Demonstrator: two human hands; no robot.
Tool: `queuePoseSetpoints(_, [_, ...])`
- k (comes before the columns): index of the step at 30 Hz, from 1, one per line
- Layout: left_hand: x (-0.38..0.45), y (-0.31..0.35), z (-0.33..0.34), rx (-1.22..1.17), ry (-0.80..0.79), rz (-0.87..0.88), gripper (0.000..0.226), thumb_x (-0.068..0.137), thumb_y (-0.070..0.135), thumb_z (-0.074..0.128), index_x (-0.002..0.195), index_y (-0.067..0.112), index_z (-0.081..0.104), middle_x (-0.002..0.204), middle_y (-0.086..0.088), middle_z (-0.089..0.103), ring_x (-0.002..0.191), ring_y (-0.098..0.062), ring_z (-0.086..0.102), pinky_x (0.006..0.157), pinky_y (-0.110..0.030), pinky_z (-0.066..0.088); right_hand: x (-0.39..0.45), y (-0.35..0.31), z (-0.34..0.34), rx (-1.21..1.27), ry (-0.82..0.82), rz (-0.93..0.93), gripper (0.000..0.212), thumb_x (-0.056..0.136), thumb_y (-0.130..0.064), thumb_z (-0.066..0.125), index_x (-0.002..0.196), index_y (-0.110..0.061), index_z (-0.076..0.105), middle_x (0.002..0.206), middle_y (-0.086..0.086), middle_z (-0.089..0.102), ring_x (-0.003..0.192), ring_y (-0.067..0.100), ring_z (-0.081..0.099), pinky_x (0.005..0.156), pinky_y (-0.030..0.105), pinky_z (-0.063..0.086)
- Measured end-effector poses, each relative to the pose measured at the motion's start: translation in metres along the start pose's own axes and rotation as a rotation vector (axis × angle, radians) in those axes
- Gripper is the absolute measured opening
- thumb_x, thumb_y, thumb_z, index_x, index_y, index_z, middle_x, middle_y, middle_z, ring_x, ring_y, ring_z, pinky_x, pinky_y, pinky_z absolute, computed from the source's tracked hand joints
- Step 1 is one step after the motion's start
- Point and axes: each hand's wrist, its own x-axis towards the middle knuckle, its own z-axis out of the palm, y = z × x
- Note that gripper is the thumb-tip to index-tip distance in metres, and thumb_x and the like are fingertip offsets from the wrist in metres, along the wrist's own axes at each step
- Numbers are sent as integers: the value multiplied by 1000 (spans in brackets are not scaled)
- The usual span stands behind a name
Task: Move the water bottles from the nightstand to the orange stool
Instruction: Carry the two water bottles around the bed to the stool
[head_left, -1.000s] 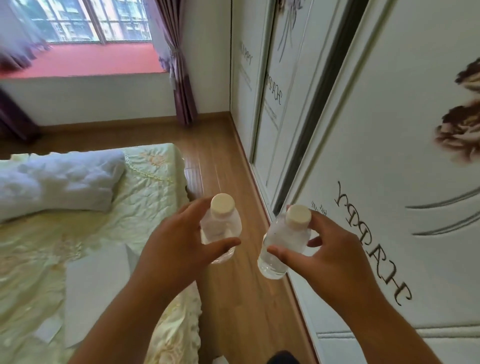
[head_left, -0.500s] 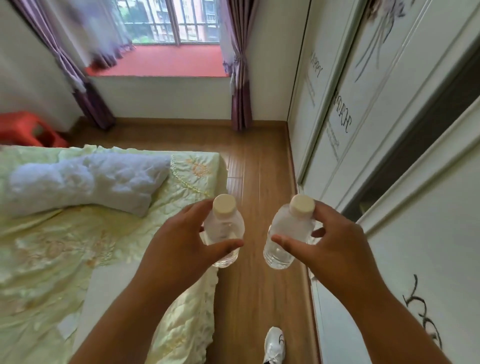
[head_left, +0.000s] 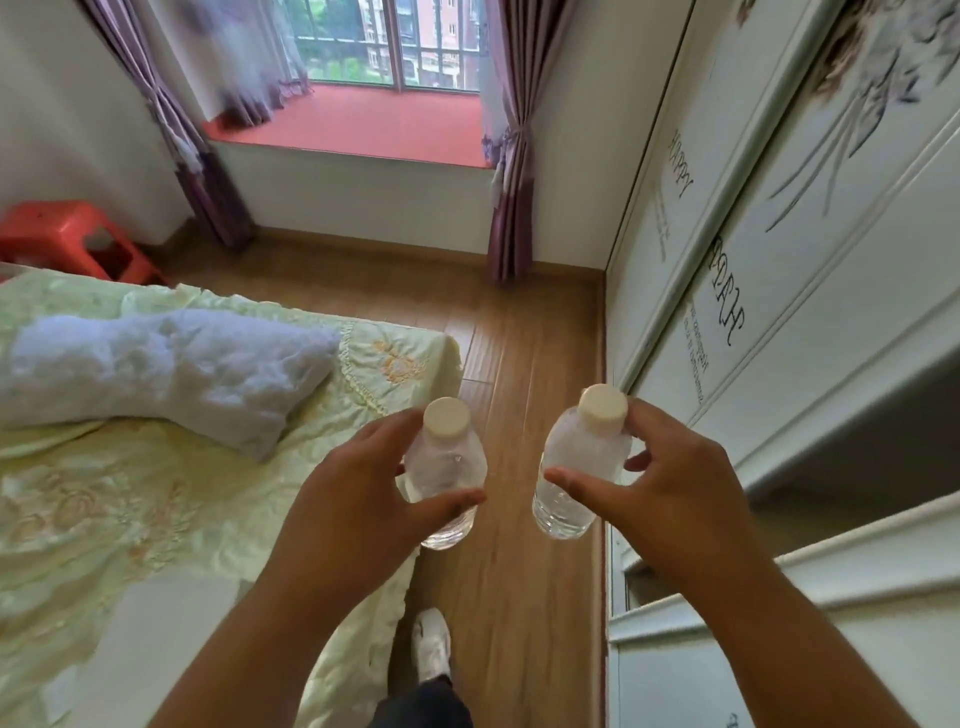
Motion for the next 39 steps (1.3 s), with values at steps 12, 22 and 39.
queuePoseSetpoints(12, [196, -39, 33, -90, -129, 109, 75, 63, 67, 78, 130, 46, 52, 118, 29, 61, 104, 3, 60, 86, -33, 55, 152, 28, 14, -114, 52, 97, 79, 61, -73, 73, 131, -39, 57, 110, -27, 56, 93, 3, 60, 76, 11, 44])
queuePoseSetpoints(22, [341, -63, 12, -67, -116, 222, 79, 63, 63, 80, 133, 41, 51, 127, 24, 59, 110, -4, 59, 90, -39, 56, 276, 22, 32, -66, 129, 140, 76, 63, -72, 71, 130, -40, 56, 107, -33, 56, 95, 1, 62, 80, 22, 55])
queuePoseSetpoints(39, [501, -112, 12, 20, -28, 56, 76, 59, 70, 75, 128, 45, 54, 118, 32, 57, 98, 1, 62, 80, -23, 54, 497, 62, 76, 40, 13, 6, 74, 65, -71, 71, 129, -36, 56, 110, -26, 56, 95, 4, 63, 74, 2, 41])
